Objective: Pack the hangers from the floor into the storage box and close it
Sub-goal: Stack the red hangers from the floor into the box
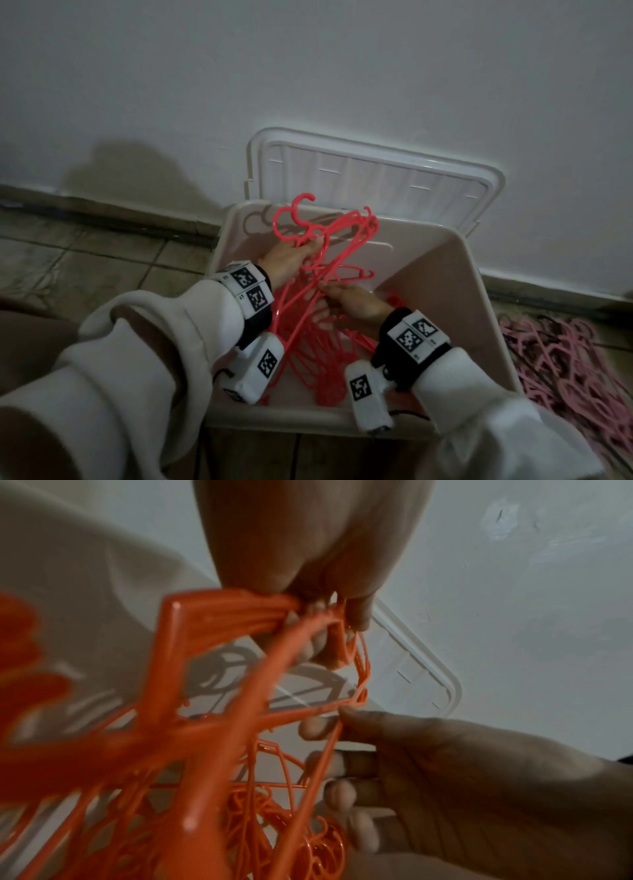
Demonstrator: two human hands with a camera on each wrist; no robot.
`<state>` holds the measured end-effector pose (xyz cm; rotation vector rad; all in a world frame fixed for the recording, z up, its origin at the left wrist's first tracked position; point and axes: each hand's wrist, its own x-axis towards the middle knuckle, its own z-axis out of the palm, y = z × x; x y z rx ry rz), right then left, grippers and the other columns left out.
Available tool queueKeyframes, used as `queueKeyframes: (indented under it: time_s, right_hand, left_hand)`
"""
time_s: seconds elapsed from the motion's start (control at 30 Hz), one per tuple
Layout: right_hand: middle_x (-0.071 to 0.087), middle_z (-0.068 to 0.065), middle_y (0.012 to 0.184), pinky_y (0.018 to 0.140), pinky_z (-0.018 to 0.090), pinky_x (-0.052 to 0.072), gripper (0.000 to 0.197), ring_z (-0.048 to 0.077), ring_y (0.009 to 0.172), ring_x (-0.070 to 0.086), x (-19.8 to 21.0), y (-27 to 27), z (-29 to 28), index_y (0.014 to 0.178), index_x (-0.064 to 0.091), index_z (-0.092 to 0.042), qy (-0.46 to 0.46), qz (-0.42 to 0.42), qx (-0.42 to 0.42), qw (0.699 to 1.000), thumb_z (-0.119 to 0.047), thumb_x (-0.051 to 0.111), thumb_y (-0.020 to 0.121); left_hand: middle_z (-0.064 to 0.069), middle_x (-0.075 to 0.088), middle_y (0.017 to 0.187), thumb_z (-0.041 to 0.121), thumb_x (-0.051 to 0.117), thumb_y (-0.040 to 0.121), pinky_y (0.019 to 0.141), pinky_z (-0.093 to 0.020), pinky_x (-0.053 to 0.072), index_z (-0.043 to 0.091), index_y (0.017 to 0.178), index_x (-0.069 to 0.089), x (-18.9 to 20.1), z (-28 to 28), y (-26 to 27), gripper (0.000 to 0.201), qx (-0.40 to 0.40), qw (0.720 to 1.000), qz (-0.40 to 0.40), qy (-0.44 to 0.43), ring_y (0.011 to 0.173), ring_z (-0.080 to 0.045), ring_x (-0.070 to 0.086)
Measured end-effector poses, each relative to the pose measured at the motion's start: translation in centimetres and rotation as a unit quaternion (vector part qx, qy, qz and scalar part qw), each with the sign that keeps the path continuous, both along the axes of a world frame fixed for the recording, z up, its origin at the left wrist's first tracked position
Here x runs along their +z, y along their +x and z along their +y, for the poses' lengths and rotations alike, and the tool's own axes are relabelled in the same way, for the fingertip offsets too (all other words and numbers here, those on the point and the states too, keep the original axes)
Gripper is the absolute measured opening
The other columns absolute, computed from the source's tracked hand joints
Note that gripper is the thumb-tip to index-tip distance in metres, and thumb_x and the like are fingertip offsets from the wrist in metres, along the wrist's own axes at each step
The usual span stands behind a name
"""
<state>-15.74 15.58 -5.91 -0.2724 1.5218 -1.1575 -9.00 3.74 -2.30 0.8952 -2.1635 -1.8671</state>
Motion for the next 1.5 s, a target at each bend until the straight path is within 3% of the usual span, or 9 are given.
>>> queueKeyframes:
  time_s: [0.23, 0.43, 0.57, 0.7, 0.9, 1.07, 1.27, 1.4, 1.5]
  right_hand:
    - [0.068, -0.001, 0.057, 0.05, 0.017, 0.045, 0.03, 0.013, 0.051, 0.061, -0.4, -3.0, 0.4, 0.076, 0.061, -0.008, 0.094, 0.104, 0.135, 0.981, -0.021, 0.043, 0.097]
    - [0.062, 0.016, 0.116, 0.087, 0.031, 0.046, 0.03, 0.027, 0.106, 0.06, -3.1, -7.4, 1.7, 0.117, 0.058, -0.001, 0.283, 0.404, 0.247, 0.834, -0.015, 0.055, 0.091]
    - [0.057, 0.015, 0.126, 0.098, 0.035, 0.043, 0.041, 0.029, 0.115, 0.055, -5.9, -7.6, 0.7, 0.126, 0.046, -0.003, 0.272, 0.393, 0.214, 0.852, -0.014, 0.059, 0.088]
    - [0.06, 0.013, 0.12, 0.093, 0.034, 0.045, 0.04, 0.029, 0.109, 0.058, -8.3, -6.4, -0.3, 0.12, 0.051, -0.01, 0.273, 0.44, 0.245, 0.819, -0.034, 0.056, 0.088]
    - [0.068, 0.019, 0.101, 0.087, 0.042, 0.051, 0.022, 0.031, 0.088, 0.065, -8.9, -6.8, 0.1, 0.108, 0.059, -0.009, 0.227, 0.452, 0.211, 0.836, -0.021, 0.048, 0.093]
    - [0.065, 0.012, 0.079, 0.076, 0.039, 0.051, 0.014, 0.026, 0.072, 0.067, -8.2, -7.8, 1.2, 0.098, 0.06, -0.006, 0.148, 0.419, 0.204, 0.872, -0.008, 0.047, 0.093]
    - [0.061, 0.009, 0.079, 0.052, 0.004, 0.041, 0.017, -0.01, 0.046, 0.054, -6.1, -8.0, 2.6, 0.1, 0.06, 0.001, 0.136, 0.409, 0.211, 0.877, 0.001, 0.045, 0.092]
    - [0.065, 0.015, 0.095, 0.061, 0.01, 0.041, 0.018, 0.008, 0.077, 0.057, -5.4, -9.1, 4.6, 0.104, 0.061, 0.001, 0.181, 0.418, 0.226, 0.861, 0.0, 0.052, 0.088]
    - [0.059, 0.003, 0.081, 0.066, 0.023, 0.04, 0.011, 0.015, 0.076, 0.053, -5.9, -10.2, 6.0, 0.083, 0.059, -0.013, 0.228, 0.397, 0.209, 0.864, -0.003, 0.059, 0.085]
  left_hand:
    - [0.016, 0.058, 0.088, 0.031, 0.05, 0.094, 0.063, 0.0, 0.04, 0.029, 0.115, 0.054, -0.7, -0.5, 0.7, 0.021, 0.014, 1.0, 0.011, -0.005, 0.076, 0.005, 0.052]
    - [-0.001, 0.07, 0.092, 0.036, 0.062, 0.085, 0.086, -0.034, 0.055, 0.018, 0.095, 0.068, -1.9, -2.1, 0.8, 0.021, 0.077, 0.997, 0.008, 0.01, 0.082, -0.009, 0.066]
    - [-0.004, 0.069, 0.078, 0.036, 0.066, 0.082, 0.078, -0.044, 0.056, 0.02, 0.079, 0.068, -2.5, -2.7, 0.6, 0.017, 0.094, 0.995, 0.02, 0.041, 0.071, -0.024, 0.067]
    - [0.0, 0.066, 0.066, 0.038, 0.063, 0.084, 0.059, -0.027, 0.05, 0.018, 0.074, 0.065, -2.7, -3.1, 0.5, 0.023, 0.113, 0.993, 0.022, 0.027, 0.057, -0.017, 0.06]
    - [-0.009, 0.072, 0.096, 0.046, 0.063, 0.082, 0.091, -0.037, 0.052, 0.014, 0.098, 0.069, -2.6, -3.4, 0.5, 0.036, 0.099, 0.995, 0.021, -0.018, 0.093, -0.023, 0.067]
    - [0.002, 0.07, 0.09, 0.037, 0.057, 0.089, 0.087, -0.026, 0.049, 0.023, 0.09, 0.066, -2.5, -3.6, 0.4, 0.017, 0.102, 0.993, 0.042, -0.049, 0.089, -0.012, 0.065]
    - [-0.004, 0.072, 0.083, 0.053, 0.062, 0.079, 0.088, -0.049, 0.052, 0.021, 0.082, 0.068, -2.6, -4.0, 0.0, 0.033, 0.14, 0.986, 0.078, -0.041, 0.085, -0.026, 0.069]
    - [-0.005, 0.069, 0.082, 0.038, 0.056, 0.089, 0.09, -0.044, 0.051, 0.014, 0.084, 0.066, -2.0, -3.6, 0.1, 0.027, 0.134, 0.985, 0.084, -0.068, 0.082, -0.024, 0.067]
    - [0.002, 0.065, 0.069, 0.039, 0.058, 0.088, 0.089, -0.047, 0.051, 0.023, 0.069, 0.062, -2.2, -3.5, 0.2, 0.026, 0.138, 0.984, 0.085, -0.073, 0.073, -0.021, 0.064]
